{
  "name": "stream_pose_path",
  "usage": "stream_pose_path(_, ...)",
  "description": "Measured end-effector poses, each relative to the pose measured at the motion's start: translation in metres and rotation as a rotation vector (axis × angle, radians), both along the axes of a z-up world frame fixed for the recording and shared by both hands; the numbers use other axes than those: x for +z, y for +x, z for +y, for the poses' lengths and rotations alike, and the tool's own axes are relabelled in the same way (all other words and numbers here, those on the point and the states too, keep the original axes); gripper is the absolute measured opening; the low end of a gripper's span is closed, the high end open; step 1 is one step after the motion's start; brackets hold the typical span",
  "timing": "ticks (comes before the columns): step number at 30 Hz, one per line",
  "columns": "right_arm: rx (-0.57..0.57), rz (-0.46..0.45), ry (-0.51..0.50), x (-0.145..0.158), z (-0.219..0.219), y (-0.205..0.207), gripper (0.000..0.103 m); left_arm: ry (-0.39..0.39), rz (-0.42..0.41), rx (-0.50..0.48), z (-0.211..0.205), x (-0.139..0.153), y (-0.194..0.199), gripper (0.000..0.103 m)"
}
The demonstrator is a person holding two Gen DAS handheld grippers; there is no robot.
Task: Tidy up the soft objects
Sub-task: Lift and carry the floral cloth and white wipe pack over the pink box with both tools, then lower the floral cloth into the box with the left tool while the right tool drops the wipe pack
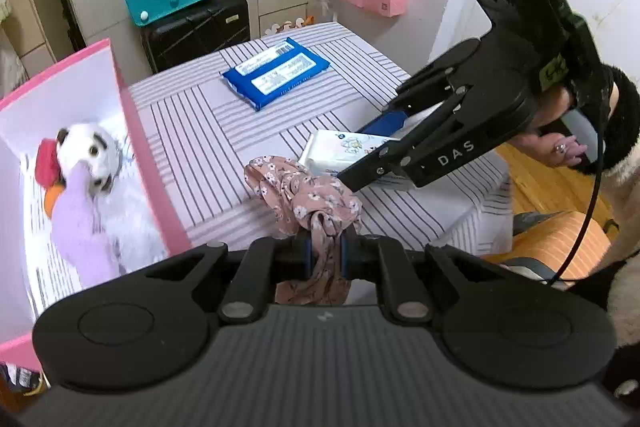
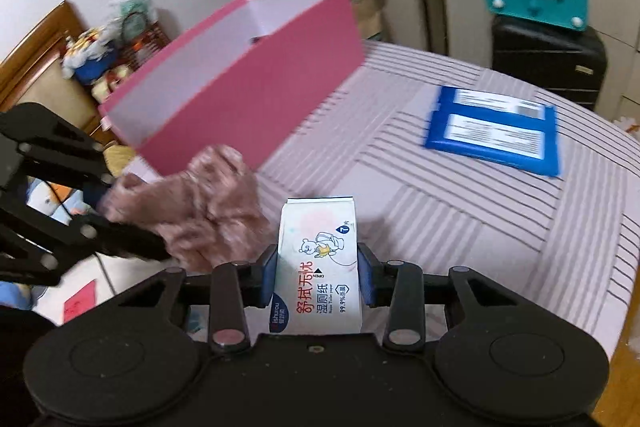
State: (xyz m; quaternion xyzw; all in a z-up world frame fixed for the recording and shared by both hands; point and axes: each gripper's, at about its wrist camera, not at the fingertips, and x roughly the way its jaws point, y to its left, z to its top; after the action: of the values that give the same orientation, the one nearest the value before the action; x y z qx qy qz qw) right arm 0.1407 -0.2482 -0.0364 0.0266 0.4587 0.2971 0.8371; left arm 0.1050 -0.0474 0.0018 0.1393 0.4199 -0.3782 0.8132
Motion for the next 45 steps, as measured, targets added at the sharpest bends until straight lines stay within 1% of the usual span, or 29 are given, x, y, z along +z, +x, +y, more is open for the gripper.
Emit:
stream_pose_path(2, 0.023, 0.010, -0.004, 0.009, 0.012, -0.006, 0.045, -0.011, 0.009, 0.006, 0.009, 0.004, -0.004, 0.012)
stream_pose_path(5, 0.057, 0.013, -0.009, 0.023, 0.027, -0.016, 0.045, -0.029, -0.003, 0.023, 0.022, 0.015, -0.013, 0.012)
stream_pose_path(9, 0.087, 0.022, 0.002, 0.043, 0.042, -0.025, 0.045, -0.044, -0.044, 0.027, 0.039, 0.033, -0.026, 0.012)
stream_pose_path(13, 0.114, -0.004, 0.009, 0.067, 0.057, -0.032, 0.045, -0.083, -0.097, 0.072, 0.064, 0.047, -0.034, 0.012)
stream_pose_path(17, 0.134, -0.038, 0.019, 0.084, 0.071, -0.030, 0.045, -0.134, -0.125, 0.140, 0.095, 0.056, -0.031, 0.012)
stream_pose_path(21, 0.161, -0.072, 0.014, 0.096, 0.085, -0.022, 0.045, -0.158, -0.170, 0.204, 0.119, 0.066, -0.022, 0.012)
stream_pose_path(25, 0.177, -0.086, 0.040, 0.105, 0.098, -0.005, 0.045, -0.165, -0.218, 0.247, 0.133, 0.072, -0.009, 0.012)
stream_pose_path(28, 0.181, -0.097, 0.062, 0.109, 0.110, 0.012, 0.045, -0.133, -0.268, 0.275, 0.137, 0.070, 0.007, 0.012)
stream_pose_path(31, 0.186, -0.101, 0.078, 0.111, 0.122, 0.031, 0.045, -0.093, -0.287, 0.296, 0.139, 0.061, 0.028, 0.012)
stream_pose_path(33, 0.179, -0.089, 0.091, 0.109, 0.131, 0.051, 0.045, -0.071, -0.279, 0.305, 0.140, 0.051, 0.042, 0.012)
stream_pose_path(37, 0.168, -0.023, 0.104, 0.099, 0.150, 0.091, 0.045, -0.030, -0.229, 0.326, 0.144, 0.027, 0.075, 0.013)
stream_pose_path(38, 0.165, -0.010, 0.101, 0.096, 0.155, 0.102, 0.045, -0.012, -0.225, 0.330, 0.145, 0.022, 0.081, 0.013)
stream_pose_path(40, 0.159, 0.009, 0.088, 0.089, 0.166, 0.123, 0.045, 0.053, -0.237, 0.341, 0.142, 0.011, 0.091, 0.013)
stream_pose_path(43, 0.143, 0.027, 0.059, 0.077, 0.183, 0.149, 0.045, 0.153, -0.286, 0.352, 0.140, 0.004, 0.102, 0.013)
stream_pose_path(45, 0.131, 0.046, 0.040, 0.068, 0.196, 0.166, 0.045, 0.180, -0.302, 0.363, 0.140, 0.007, 0.110, 0.013)
